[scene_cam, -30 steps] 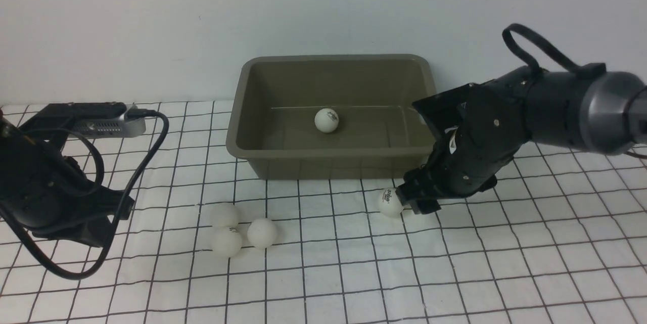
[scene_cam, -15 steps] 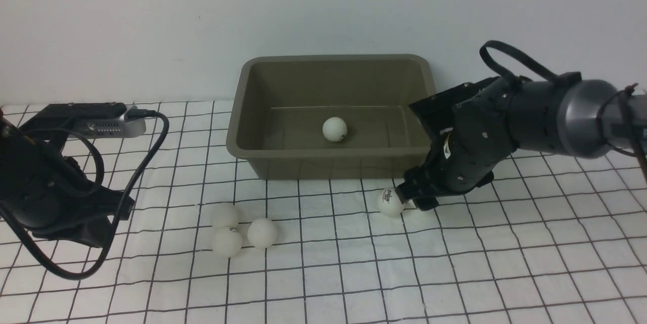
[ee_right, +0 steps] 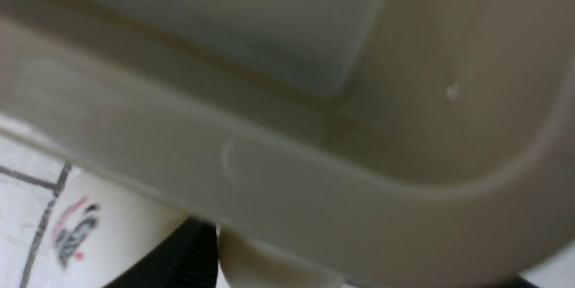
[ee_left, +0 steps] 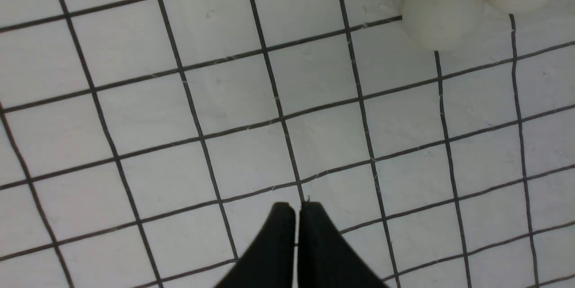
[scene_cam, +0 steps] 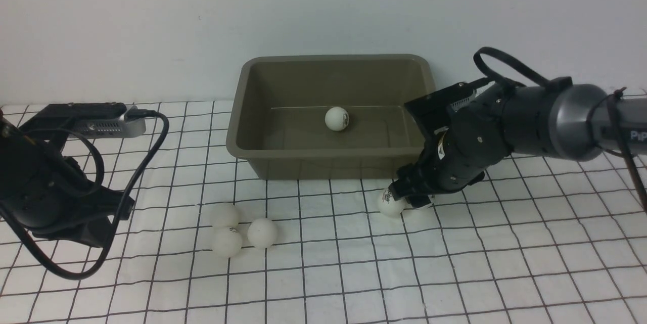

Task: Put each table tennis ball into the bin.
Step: Use the right arm to clamp the table tennis ball closest to it

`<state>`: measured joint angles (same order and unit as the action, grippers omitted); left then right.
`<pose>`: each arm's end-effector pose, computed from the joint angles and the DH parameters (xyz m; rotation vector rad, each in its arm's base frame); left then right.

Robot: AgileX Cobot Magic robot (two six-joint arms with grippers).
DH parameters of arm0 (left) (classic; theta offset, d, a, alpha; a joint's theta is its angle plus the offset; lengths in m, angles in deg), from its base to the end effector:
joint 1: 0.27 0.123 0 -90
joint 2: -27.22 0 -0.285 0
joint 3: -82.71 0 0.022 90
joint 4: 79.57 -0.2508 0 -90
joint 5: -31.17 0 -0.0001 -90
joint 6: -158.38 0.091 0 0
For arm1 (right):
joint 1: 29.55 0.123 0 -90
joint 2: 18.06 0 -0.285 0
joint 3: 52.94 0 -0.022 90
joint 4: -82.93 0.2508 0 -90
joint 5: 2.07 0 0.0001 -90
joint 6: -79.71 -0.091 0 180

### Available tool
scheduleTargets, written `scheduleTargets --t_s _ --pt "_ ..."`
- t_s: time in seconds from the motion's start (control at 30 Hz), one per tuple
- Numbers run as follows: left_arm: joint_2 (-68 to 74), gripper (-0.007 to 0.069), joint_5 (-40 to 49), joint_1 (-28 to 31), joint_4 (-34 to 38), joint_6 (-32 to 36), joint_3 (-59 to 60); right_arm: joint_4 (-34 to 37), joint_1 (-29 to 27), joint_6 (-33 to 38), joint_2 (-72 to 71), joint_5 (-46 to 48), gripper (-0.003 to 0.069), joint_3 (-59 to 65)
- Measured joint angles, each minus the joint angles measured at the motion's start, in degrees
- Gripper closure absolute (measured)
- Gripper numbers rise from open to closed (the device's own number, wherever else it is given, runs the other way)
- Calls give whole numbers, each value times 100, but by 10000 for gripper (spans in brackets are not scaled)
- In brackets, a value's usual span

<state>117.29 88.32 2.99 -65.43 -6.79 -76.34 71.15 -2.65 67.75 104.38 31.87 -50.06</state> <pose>0.2624 -0.0038 0.2517 0.1288 2.8891 -0.2699 0.3641 0.1731 0.1522 -0.5613 2.6959 -0.0226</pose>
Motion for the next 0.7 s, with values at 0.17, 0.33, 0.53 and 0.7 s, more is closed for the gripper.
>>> scheduleTargets --t_s 0.17,0.33,0.53,0.7 --pt "0 628 0 0 0 0 0 5 0 0 97 -32 168 -6" --pt "0 628 0 0 0 0 -7 22 0 0 264 13 218 -90" --pt "0 628 0 0 0 0 -7 60 0 -21 297 369 300 -278" --pt "0 628 0 0 0 0 -7 139 0 -8 275 1049 300 -559"
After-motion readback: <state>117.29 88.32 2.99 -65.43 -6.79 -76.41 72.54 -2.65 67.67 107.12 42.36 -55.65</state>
